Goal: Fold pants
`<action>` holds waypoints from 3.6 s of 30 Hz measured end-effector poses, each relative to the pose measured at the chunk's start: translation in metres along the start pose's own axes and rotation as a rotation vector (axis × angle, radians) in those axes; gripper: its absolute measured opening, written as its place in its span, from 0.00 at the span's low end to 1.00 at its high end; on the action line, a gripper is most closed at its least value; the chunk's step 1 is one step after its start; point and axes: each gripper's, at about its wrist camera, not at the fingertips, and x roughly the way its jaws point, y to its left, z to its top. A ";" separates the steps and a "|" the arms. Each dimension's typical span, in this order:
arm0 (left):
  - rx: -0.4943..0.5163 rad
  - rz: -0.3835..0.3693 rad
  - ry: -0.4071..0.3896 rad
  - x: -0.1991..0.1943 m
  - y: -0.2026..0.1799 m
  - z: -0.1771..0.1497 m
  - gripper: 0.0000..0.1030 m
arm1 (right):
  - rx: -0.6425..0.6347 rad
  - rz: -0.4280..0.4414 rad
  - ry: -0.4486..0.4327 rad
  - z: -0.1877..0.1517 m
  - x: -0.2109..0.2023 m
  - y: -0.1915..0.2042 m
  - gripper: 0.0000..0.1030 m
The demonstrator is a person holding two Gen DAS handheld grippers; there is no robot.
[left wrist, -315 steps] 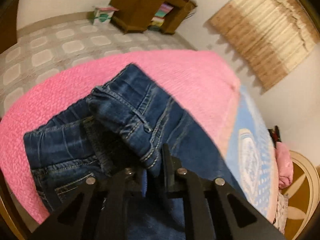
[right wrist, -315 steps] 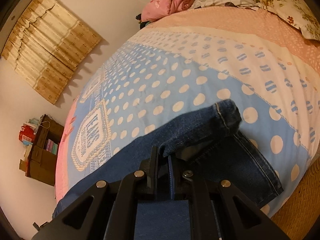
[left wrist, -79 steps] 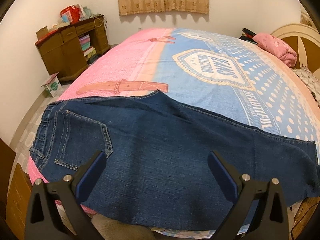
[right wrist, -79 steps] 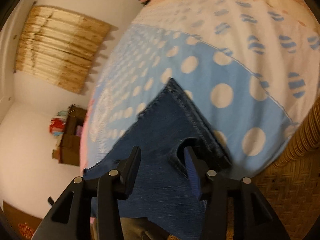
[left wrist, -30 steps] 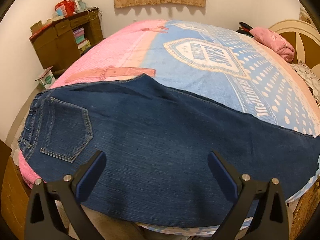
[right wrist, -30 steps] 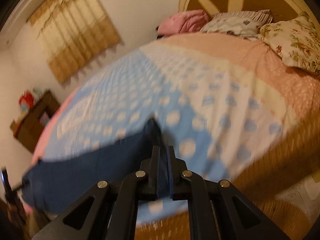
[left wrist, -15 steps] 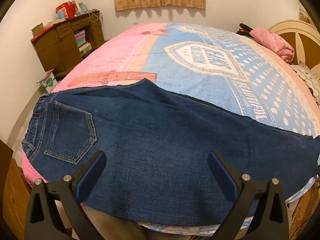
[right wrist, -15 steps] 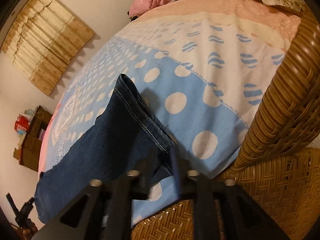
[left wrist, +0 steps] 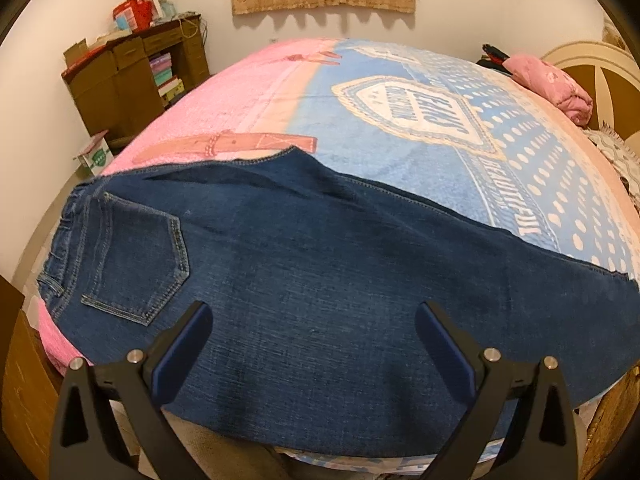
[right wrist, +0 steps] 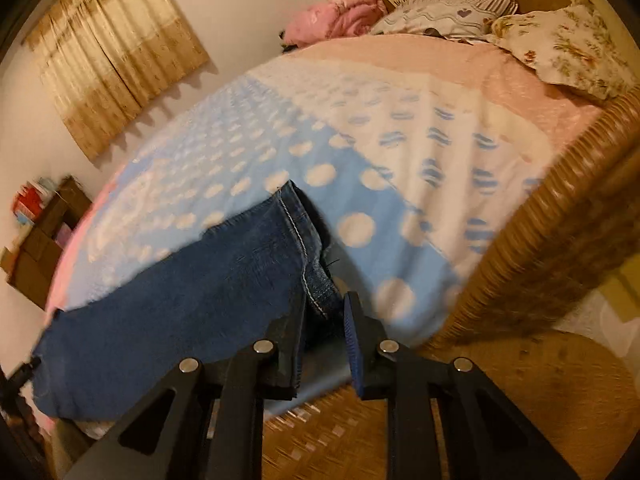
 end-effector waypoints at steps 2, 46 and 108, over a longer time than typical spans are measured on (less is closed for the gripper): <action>-0.002 -0.007 0.011 0.002 -0.001 -0.001 1.00 | -0.001 -0.066 0.074 -0.007 0.015 -0.009 0.19; -0.578 0.164 -0.046 0.002 0.294 -0.053 1.00 | -0.305 0.289 -0.030 -0.065 0.008 0.347 0.46; -0.364 0.290 0.026 0.066 0.246 -0.026 1.00 | -1.154 0.319 0.136 -0.141 0.148 0.596 0.13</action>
